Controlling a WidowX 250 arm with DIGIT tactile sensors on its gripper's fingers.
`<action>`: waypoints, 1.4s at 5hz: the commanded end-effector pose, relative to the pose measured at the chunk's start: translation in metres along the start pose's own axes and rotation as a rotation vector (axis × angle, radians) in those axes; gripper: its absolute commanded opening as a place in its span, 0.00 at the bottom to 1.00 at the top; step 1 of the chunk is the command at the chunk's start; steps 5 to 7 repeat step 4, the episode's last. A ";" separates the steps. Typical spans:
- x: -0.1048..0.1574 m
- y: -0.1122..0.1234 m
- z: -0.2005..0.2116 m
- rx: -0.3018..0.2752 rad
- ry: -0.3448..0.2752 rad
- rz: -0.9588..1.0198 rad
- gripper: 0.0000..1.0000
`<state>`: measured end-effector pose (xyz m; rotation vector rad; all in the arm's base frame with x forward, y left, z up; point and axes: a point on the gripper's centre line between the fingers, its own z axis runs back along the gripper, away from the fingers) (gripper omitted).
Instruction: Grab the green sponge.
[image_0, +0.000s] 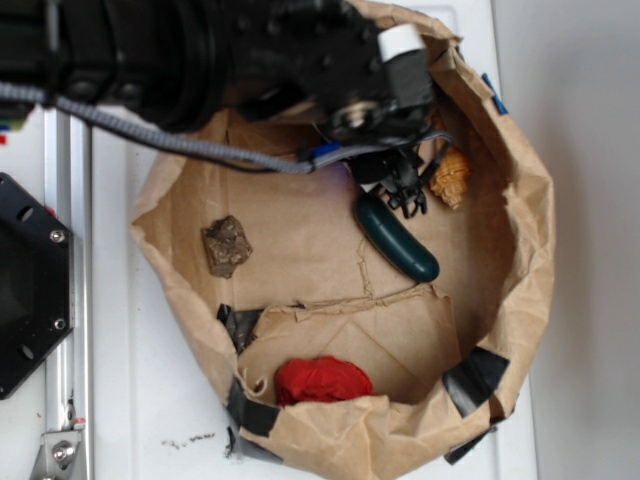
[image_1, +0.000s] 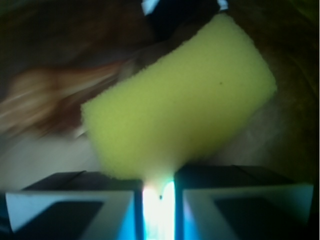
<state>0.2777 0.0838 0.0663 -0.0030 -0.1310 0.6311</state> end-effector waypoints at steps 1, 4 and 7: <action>-0.020 0.013 0.101 -0.055 0.228 -0.241 0.00; -0.028 0.012 0.118 -0.093 0.216 -0.364 0.00; -0.028 0.012 0.118 -0.093 0.216 -0.364 0.00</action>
